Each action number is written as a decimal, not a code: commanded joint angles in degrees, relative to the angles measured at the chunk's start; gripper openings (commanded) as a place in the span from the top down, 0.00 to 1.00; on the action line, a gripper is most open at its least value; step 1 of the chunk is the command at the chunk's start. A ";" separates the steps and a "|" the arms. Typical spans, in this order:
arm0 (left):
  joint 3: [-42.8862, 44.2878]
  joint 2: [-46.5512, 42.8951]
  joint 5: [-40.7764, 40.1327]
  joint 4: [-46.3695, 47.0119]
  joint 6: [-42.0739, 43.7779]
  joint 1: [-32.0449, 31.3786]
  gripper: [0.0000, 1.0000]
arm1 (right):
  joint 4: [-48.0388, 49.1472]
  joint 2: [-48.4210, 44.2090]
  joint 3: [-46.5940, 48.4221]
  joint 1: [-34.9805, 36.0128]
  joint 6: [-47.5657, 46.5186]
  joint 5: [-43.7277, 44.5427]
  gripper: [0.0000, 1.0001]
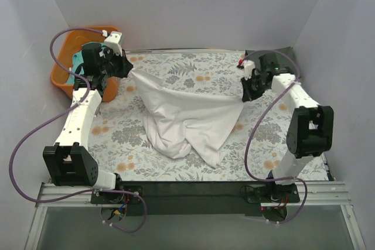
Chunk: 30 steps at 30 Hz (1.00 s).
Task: Fold and stack the t-shirts
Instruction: Flatten the tshirt out
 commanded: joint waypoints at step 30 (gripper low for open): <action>24.57 17.43 -9.23 21.41 -10.44 1.65 1.00 | 13.55 4.65 48.69 -8.31 -0.71 17.97 0.99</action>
